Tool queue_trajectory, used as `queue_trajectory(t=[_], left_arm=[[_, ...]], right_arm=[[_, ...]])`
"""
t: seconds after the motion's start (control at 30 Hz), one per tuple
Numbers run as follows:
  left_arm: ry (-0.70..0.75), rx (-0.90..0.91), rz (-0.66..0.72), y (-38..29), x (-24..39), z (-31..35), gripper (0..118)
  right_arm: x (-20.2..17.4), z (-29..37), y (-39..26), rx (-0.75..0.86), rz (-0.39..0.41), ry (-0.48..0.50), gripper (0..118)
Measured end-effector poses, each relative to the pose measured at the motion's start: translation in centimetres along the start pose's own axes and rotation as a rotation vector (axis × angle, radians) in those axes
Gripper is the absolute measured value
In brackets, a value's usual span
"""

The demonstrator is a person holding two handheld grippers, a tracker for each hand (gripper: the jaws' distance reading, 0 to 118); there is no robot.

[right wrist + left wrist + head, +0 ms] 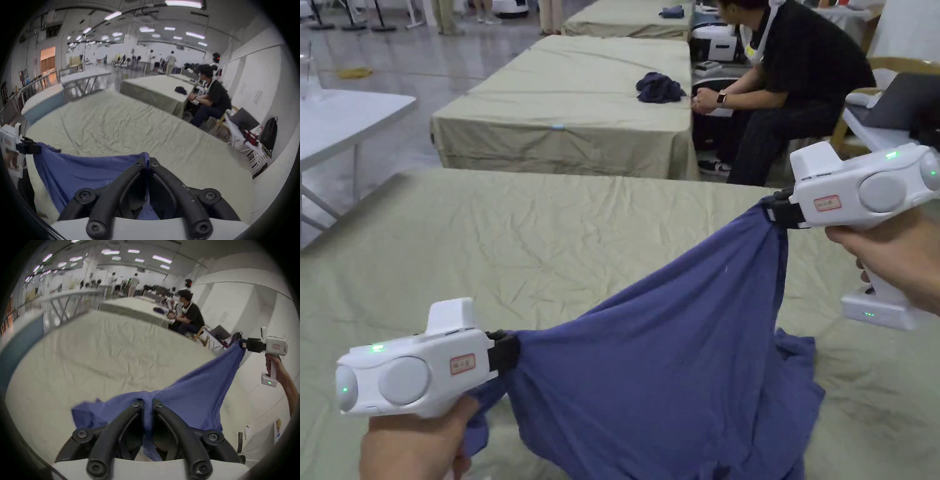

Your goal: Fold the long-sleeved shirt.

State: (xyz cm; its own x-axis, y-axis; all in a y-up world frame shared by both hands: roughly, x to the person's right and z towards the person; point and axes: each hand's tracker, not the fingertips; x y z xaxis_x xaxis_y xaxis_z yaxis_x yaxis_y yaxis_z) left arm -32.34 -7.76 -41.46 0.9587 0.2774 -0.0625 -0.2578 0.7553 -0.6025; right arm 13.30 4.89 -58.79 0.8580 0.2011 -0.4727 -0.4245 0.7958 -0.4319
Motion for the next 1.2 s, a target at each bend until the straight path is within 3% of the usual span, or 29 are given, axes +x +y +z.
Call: queue_trajectory(t=[0.3, 0.5, 0.83, 1.2], left_arm=[[-0.036, 0.206, -0.19, 11.5, 3.6, 9.1, 9], [-0.05, 0.307, -0.317, 19.3, 7.1, 14.0, 9], [-0.093, 0.448, -0.332, 30.7, 11.0, 21.8, 9], [-0.132, 0.608, -0.375, 37.9, 14.8, 30.3, 9]], right_arm=[[1.0, 15.2, 3.1, 0.184, -0.132, -0.101, 6], [0.7, 22.2, 5.9, 0.275, -0.154, -0.153, 6], [2.0, 30.7, 11.0, 0.414, -0.176, -0.225, 6], [2.8, 40.2, 17.0, 0.554, -0.182, -0.314, 6]])
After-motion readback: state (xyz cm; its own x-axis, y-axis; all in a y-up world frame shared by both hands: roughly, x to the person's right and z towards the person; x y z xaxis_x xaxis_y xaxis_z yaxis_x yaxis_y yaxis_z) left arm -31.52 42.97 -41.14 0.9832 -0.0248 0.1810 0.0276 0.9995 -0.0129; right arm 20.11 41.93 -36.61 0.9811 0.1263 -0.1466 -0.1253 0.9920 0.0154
